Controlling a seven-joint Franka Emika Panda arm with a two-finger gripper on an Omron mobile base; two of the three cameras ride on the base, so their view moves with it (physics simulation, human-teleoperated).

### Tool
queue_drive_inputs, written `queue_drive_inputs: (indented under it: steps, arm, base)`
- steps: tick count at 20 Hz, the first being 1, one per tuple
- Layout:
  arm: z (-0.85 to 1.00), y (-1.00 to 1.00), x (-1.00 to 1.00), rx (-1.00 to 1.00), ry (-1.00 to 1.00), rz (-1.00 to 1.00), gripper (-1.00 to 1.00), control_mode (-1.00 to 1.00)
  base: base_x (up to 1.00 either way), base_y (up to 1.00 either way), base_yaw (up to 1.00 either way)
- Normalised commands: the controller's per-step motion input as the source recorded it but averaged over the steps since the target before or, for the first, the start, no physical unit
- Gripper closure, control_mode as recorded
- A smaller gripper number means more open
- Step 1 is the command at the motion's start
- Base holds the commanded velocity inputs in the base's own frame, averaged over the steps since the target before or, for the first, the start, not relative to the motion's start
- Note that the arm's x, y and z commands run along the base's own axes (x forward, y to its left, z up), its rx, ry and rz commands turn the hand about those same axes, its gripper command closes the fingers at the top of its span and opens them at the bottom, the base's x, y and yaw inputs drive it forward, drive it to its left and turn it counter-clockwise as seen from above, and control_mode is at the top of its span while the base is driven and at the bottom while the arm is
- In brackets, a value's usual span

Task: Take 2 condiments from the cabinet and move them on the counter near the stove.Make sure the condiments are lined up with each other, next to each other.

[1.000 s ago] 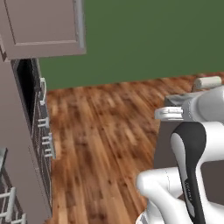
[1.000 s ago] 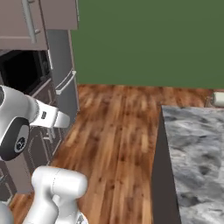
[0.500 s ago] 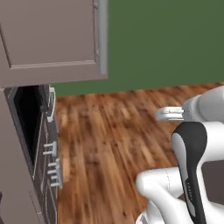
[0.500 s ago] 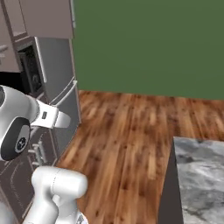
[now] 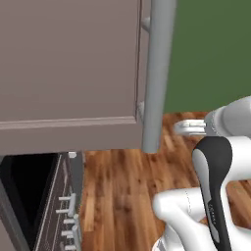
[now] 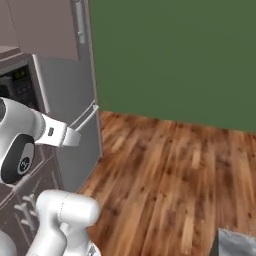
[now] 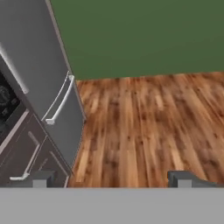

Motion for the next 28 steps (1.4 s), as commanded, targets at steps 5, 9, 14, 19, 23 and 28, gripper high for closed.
queue_drive_inputs:
  steps: [5,9,14,19,23,28]
  arm:
    - [0.0,0.0,0.0,0.0,0.0,0.0,-1.0,1.0]
    - [0.0,0.0,0.0,0.0,0.0,0.0,-1.0,1.0]
    - [0.0,0.0,0.0,0.0,0.0,0.0,-1.0,1.0]
    - [0.0,0.0,0.0,0.0,0.0,0.0,-1.0,1.0]
    - [0.0,0.0,0.0,0.0,0.0,0.0,-1.0,1.0]
    - [0.0,0.0,0.0,0.0,0.0,0.0,-1.0,1.0]
  base:
    - [0.52,-0.26,0.65]
    - [-0.22,-0.18,0.93]
    - [0.16,-0.42,0.86]
    - [0.68,-0.56,0.33]
    - [0.55,0.0,0.15]
    - [-0.01,0.4,0.34]
